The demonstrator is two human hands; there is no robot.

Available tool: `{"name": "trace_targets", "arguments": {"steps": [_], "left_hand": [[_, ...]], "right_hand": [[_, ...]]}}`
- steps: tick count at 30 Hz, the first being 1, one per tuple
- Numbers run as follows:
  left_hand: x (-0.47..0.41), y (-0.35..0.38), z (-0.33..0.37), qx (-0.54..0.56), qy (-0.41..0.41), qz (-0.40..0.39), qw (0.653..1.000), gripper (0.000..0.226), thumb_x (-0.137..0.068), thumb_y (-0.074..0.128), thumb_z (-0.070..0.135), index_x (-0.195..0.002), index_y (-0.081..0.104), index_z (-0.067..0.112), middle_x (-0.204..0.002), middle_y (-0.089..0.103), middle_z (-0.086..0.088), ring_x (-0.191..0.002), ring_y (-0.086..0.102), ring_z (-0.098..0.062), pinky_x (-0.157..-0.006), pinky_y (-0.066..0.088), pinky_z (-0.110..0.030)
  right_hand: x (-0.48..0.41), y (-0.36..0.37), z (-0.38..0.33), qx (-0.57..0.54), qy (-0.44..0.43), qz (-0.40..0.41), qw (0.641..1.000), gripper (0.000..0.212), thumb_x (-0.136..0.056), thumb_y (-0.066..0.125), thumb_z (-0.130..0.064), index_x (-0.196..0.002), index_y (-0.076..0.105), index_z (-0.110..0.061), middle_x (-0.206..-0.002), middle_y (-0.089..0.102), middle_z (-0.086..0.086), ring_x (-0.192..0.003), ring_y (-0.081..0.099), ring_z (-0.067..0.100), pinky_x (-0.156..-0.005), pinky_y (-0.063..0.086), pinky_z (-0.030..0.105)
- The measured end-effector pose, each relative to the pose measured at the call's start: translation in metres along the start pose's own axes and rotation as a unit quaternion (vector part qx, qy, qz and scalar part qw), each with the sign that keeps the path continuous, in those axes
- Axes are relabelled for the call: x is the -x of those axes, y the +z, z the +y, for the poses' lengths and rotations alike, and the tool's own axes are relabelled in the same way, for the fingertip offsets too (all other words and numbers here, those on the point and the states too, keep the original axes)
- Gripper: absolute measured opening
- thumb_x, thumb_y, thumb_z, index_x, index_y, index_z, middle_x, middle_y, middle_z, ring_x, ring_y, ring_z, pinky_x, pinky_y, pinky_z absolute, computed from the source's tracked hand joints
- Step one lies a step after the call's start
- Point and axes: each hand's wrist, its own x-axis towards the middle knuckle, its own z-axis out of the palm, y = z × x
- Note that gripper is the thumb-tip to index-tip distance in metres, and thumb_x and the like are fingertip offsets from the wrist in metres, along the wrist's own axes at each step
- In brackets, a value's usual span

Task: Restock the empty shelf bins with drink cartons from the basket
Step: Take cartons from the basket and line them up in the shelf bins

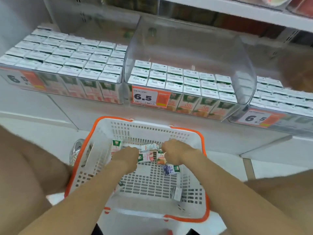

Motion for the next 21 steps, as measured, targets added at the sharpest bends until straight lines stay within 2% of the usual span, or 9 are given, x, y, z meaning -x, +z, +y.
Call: {"name": "trace_targets", "arguments": {"steps": [2,4,7,9,10,13,15,18,21], "left_hand": [[-0.012,0.029,-0.005,-0.016,-0.010,-0.027,0.999,0.036,-0.095,0.054,0.002,-0.127,0.056,0.016,-0.124,0.062,-0.006,-0.111,0.066,-0.027,-0.085,0.054,-0.039],[-0.022,0.049,-0.009,-0.040,-0.010,-0.067,0.997,0.035,-0.095,0.054,0.000,-0.127,0.057,0.014,-0.122,0.063,-0.006,-0.110,0.067,-0.026,-0.087,0.055,-0.039],[-0.037,0.071,-0.015,-0.054,0.003,-0.108,0.993,0.032,-0.095,0.055,0.002,-0.124,0.059,0.015,-0.124,0.063,-0.006,-0.112,0.065,-0.027,-0.096,0.053,-0.044],[-0.046,0.085,-0.016,-0.058,0.002,-0.107,0.993,0.035,-0.093,0.058,0.003,-0.126,0.060,0.015,-0.126,0.063,-0.006,-0.114,0.065,-0.029,-0.098,0.054,-0.045],[-0.048,0.091,-0.017,-0.069,-0.004,-0.109,0.992,0.038,-0.093,0.058,0.003,-0.129,0.060,0.015,-0.128,0.063,-0.007,-0.117,0.064,-0.029,-0.099,0.053,-0.045],[-0.049,0.111,-0.022,-0.096,-0.058,-0.134,0.985,0.049,-0.094,0.059,0.004,-0.142,0.052,0.014,-0.154,0.041,-0.017,-0.142,0.042,-0.040,-0.106,0.049,-0.053],[-0.047,0.119,-0.028,-0.092,-0.096,-0.159,0.978,0.055,-0.093,0.061,0.004,-0.145,0.048,0.013,-0.162,0.029,-0.021,-0.148,0.033,-0.042,-0.103,0.051,-0.056],[-0.046,0.125,-0.038,-0.059,-0.119,-0.169,0.977,0.048,-0.090,0.064,0.002,-0.137,0.054,0.011,-0.147,0.050,-0.014,-0.131,0.055,-0.036,-0.094,0.058,-0.052],[-0.043,0.125,-0.043,-0.035,-0.106,-0.154,0.982,0.039,-0.090,0.065,0.001,-0.127,0.060,0.012,-0.122,0.066,-0.007,-0.111,0.066,-0.027,-0.088,0.059,-0.041]], "right_hand": [[-0.020,0.030,0.012,-0.017,0.016,-0.037,0.999,0.030,-0.094,0.052,-0.003,-0.119,0.066,-0.006,-0.118,0.065,0.017,-0.100,0.065,0.035,-0.088,0.058,0.050],[-0.029,0.057,0.019,-0.015,0.015,-0.084,0.996,0.026,-0.096,0.054,-0.004,-0.118,0.067,-0.007,-0.124,0.065,0.015,-0.105,0.065,0.033,-0.092,0.057,0.045],[-0.030,0.086,0.027,0.018,0.003,-0.169,0.985,0.014,-0.100,0.064,-0.017,-0.110,0.060,-0.010,-0.112,0.060,0.009,-0.090,0.059,0.027,-0.079,0.053,0.037],[-0.030,0.101,0.031,0.059,0.001,-0.200,0.978,0.030,-0.094,0.075,-0.033,-0.104,0.056,-0.012,-0.102,0.057,0.006,-0.086,0.056,0.025,-0.062,0.047,0.032],[-0.030,0.108,0.032,0.070,-0.002,-0.203,0.977,0.038,-0.090,0.079,-0.040,-0.103,0.055,-0.014,-0.100,0.058,0.004,-0.087,0.059,0.025,-0.059,0.045,0.031],[-0.027,0.131,0.030,0.100,-0.021,-0.195,0.975,0.052,-0.080,0.084,-0.051,-0.112,0.059,-0.019,-0.107,0.064,0.002,-0.098,0.067,0.025,-0.077,0.054,0.035],[-0.022,0.145,0.030,0.131,-0.025,-0.186,0.973,0.051,-0.081,0.085,-0.044,-0.119,0.060,-0.019,-0.113,0.066,0.003,-0.103,0.067,0.027,-0.084,0.053,0.039],[-0.019,0.155,0.032,0.151,-0.028,-0.167,0.974,0.035,-0.087,0.078,-0.021,-0.116,0.059,-0.018,-0.114,0.066,0.005,-0.100,0.067,0.027,-0.078,0.053,0.036],[-0.021,0.146,0.035,0.110,-0.019,-0.156,0.981,0.027,-0.088,0.071,-0.012,-0.111,0.057,-0.014,-0.108,0.061,0.005,-0.090,0.060,0.023,-0.073,0.051,0.034]]}}
